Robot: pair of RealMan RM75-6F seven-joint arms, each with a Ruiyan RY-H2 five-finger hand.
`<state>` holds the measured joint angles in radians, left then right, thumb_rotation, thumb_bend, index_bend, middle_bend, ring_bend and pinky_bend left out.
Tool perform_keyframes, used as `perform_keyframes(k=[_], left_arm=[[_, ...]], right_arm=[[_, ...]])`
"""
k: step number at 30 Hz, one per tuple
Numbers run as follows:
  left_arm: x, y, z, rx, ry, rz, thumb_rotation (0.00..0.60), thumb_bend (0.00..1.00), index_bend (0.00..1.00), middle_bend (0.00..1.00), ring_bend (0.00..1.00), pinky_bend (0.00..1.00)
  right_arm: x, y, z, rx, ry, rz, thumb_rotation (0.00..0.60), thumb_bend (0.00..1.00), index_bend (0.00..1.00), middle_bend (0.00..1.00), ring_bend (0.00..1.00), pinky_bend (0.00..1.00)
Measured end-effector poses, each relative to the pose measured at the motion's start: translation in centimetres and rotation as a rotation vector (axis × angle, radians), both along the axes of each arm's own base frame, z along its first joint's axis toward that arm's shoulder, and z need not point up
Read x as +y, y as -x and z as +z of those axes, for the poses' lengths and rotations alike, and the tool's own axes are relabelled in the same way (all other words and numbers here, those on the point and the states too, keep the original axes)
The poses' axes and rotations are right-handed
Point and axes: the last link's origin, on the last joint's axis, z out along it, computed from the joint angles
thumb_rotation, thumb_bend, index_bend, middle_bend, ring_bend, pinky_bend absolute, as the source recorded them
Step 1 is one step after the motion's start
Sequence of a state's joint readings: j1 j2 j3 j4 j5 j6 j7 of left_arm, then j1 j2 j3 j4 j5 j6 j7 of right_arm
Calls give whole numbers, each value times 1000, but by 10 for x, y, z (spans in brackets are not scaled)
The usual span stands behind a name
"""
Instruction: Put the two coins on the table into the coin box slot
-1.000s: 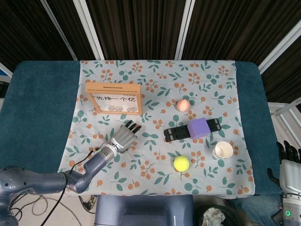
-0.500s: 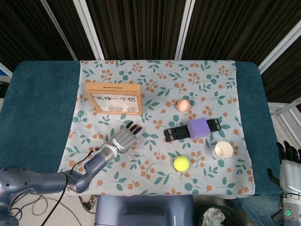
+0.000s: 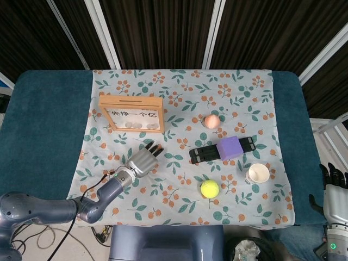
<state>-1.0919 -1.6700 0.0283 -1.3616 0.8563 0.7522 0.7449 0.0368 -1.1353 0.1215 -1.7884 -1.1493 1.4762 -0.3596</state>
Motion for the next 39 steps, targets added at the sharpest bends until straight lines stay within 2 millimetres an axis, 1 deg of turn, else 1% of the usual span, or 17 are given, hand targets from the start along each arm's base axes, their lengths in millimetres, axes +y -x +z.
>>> perform_keyframes(k=[7,15,20,25,29,32,39], left_arm=[[-1,1,1,8,0,0,600,418,612,4,0,0],[0,-2,4,-13,1,21,600,552,627,15,0,0],[2,-6,9,-34,2,40,600,560,636,15,0,0],[3,-16,18,-73,10,70,600,559,646,17,0,0],[5,-30,32,-108,15,90,600,559,651,20,0,0],[5,-42,46,-142,21,122,600,559,652,21,0,0],[10,-74,99,-203,-25,173,600,560,661,31,0,0]], right_arm=[[0,0,0,-4,0,-4,600,406,96,44,76,0],[0,0,0,-9,-1,-7,600,406,96,44,76,0],[0,0,0,-10,-1,-8,600,406,96,43,76,0],[0,1,0,-13,-1,-10,600,407,96,44,76,0],[-1,1,0,-8,-1,-10,600,406,96,44,76,0],[-1,1,-1,-6,-3,-10,600,406,96,44,76,0],[-1,0,-1,0,0,-9,600,407,96,44,76,0]])
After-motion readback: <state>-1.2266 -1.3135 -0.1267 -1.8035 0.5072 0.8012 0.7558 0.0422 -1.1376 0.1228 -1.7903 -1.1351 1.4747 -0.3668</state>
